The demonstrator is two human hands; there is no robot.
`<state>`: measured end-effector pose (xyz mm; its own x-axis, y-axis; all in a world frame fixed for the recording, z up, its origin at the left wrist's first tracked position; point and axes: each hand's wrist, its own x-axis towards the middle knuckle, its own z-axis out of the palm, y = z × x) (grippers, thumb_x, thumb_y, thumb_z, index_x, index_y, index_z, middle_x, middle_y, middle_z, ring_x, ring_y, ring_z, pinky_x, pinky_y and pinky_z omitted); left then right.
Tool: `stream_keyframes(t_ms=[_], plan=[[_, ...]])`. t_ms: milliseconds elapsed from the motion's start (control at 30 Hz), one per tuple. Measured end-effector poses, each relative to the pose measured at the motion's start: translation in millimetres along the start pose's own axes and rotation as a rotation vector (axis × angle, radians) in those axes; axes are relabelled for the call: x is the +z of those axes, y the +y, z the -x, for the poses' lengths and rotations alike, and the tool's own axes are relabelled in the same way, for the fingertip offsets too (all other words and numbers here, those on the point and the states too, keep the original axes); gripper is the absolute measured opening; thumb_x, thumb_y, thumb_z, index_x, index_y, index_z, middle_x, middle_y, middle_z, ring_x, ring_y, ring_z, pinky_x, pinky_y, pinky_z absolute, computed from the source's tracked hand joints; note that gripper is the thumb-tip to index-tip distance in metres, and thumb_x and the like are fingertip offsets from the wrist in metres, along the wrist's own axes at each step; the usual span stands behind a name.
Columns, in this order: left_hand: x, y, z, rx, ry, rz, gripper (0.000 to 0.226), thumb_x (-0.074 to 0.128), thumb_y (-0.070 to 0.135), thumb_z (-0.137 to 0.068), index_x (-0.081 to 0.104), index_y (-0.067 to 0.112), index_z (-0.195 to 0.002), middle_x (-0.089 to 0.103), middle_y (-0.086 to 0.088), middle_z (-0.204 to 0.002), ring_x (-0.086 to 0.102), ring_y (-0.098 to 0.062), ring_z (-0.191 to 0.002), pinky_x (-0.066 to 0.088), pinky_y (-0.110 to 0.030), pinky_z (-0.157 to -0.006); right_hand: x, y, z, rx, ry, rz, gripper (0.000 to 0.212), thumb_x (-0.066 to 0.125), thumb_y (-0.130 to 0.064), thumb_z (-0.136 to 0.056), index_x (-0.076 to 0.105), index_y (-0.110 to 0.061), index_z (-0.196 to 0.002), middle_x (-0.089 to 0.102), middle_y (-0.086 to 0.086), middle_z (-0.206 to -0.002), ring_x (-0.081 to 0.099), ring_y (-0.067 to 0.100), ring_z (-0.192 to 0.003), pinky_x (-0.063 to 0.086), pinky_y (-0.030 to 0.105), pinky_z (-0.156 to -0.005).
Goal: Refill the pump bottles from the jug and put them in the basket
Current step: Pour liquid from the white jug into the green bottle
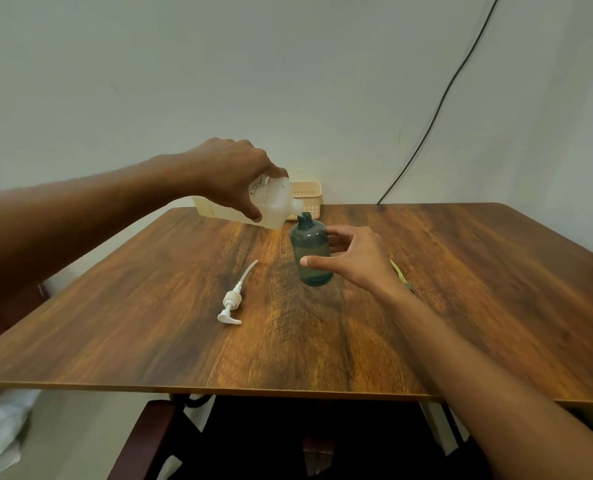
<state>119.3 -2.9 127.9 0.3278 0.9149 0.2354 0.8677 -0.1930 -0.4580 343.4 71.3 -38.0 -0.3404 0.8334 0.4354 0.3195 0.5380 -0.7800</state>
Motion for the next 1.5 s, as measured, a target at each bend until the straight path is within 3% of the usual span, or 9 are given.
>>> stream_keyframes(t_ms=[433, 900, 1033, 1500], plan=[[-2.0, -0.7, 0.0, 0.005, 0.006, -0.015, 0.091, 0.078, 0.062, -0.079, 0.038, 0.037, -0.157, 0.063, 0.003, -0.136, 0.058, -0.024, -0.121, 0.046, -0.033, -0.080, -1.1, 1.6, -0.9, -0.024, -0.002, 0.002, 0.073, 0.099, -0.042, -0.070, 0.073, -0.025, -0.136, 0.078, -0.007, -0.126, 0.070, 0.000, -0.105, 0.056, 0.016, -0.081], [1.4, -4.7, -1.4, 0.016, 0.024, -0.035, 0.090, 0.077, 0.062, -0.080, 0.038, 0.037, -0.157, 0.063, 0.004, -0.136, 0.059, -0.022, -0.120, 0.039, -0.030, -0.077, 0.8, 7.9, -5.0, -0.020, -0.020, -0.008, 0.073, 0.099, -0.045, -0.069, 0.073, -0.028, -0.135, 0.077, -0.013, -0.122, 0.067, -0.009, -0.098, 0.055, 0.012, -0.077], [2.5, -5.5, -2.5, 0.016, 0.023, -0.034, 0.091, 0.078, 0.061, -0.079, 0.039, 0.036, -0.157, 0.063, 0.004, -0.137, 0.059, -0.022, -0.120, 0.039, -0.030, -0.076, 0.0, 8.6, -5.4, -0.020, -0.028, -0.003, 0.073, 0.099, -0.046, -0.069, 0.073, -0.029, -0.135, 0.073, -0.021, -0.113, 0.066, -0.012, -0.095, 0.051, 0.005, -0.071], [14.3, -10.0, -1.4, -0.002, 0.062, 0.049, 0.090, 0.080, 0.060, -0.077, 0.045, 0.032, -0.155, 0.065, 0.004, -0.134, 0.060, -0.019, -0.116, 0.040, -0.028, -0.075, -0.1, 11.0, -8.7, -0.026, -0.016, -0.023, 0.073, 0.099, -0.044, -0.068, 0.074, -0.028, -0.135, 0.078, -0.013, -0.122, 0.069, -0.004, -0.104, 0.059, 0.019, -0.084]])
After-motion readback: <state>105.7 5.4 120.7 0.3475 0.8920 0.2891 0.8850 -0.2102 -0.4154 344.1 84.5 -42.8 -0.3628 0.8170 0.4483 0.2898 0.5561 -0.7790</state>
